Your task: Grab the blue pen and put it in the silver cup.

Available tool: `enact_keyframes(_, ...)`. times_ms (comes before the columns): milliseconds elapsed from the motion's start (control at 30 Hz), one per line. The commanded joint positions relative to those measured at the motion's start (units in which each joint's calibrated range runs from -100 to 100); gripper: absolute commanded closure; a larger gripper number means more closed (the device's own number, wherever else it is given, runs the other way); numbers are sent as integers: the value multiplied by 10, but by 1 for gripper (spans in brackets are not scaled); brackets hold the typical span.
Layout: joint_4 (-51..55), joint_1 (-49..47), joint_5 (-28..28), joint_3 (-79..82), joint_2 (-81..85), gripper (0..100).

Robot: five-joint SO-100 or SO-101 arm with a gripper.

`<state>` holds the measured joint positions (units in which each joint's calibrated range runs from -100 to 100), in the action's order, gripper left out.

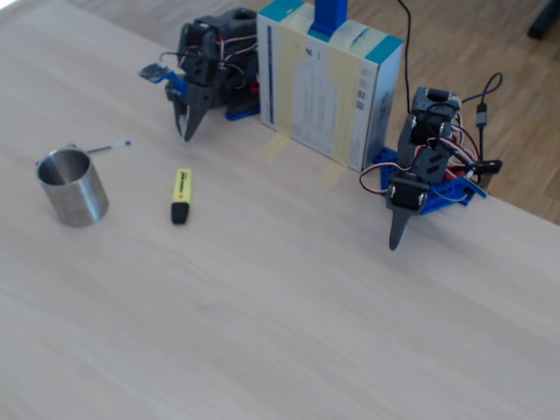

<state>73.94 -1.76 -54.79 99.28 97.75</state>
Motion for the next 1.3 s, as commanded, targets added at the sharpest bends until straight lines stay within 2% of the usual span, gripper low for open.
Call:
enact_keyframes(0, 13, 0, 3, 5, -5, 97)
enact_keyframes(800, 8, -3, -1, 3, -7, 97)
enact_keyframes(1133, 14, -13, -4, -63, -43, 75)
enact_keyframes(1267, 14, -15, -47, -105, -78, 73)
